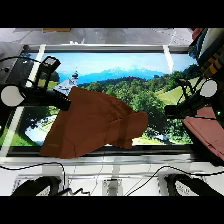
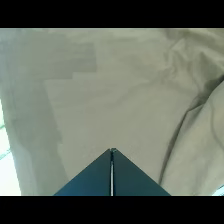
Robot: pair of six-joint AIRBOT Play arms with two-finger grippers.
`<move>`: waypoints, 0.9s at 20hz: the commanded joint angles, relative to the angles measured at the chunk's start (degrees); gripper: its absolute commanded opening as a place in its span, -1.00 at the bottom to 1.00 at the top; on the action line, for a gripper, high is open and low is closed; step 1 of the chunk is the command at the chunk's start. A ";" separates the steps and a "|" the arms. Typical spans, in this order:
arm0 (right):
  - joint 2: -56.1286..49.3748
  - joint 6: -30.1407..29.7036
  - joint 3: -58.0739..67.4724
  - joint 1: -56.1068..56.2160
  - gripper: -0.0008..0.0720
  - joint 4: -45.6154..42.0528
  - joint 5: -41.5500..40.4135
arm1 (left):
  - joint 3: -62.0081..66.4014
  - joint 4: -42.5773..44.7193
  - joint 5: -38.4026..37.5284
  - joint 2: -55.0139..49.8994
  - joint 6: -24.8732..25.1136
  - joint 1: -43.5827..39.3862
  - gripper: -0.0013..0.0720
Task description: Fold the clothes and pants, and hang the long-sleeved shirts on hangers.
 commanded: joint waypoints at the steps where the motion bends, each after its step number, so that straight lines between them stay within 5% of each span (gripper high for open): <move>1: 0.00 0.04 0.04 0.07 -0.93 0.00 0.02 | 0.04 0.00 0.00 0.04 0.02 -0.02 -0.92; 14: 0.00 0.02 0.04 0.07 -0.93 0.04 -0.22 | 0.04 0.00 0.00 0.04 0.00 -0.02 -0.92; 18: 0.00 -0.02 0.04 0.07 -0.94 -0.13 -8.20 | 0.04 0.00 0.72 0.02 0.02 -0.02 -0.92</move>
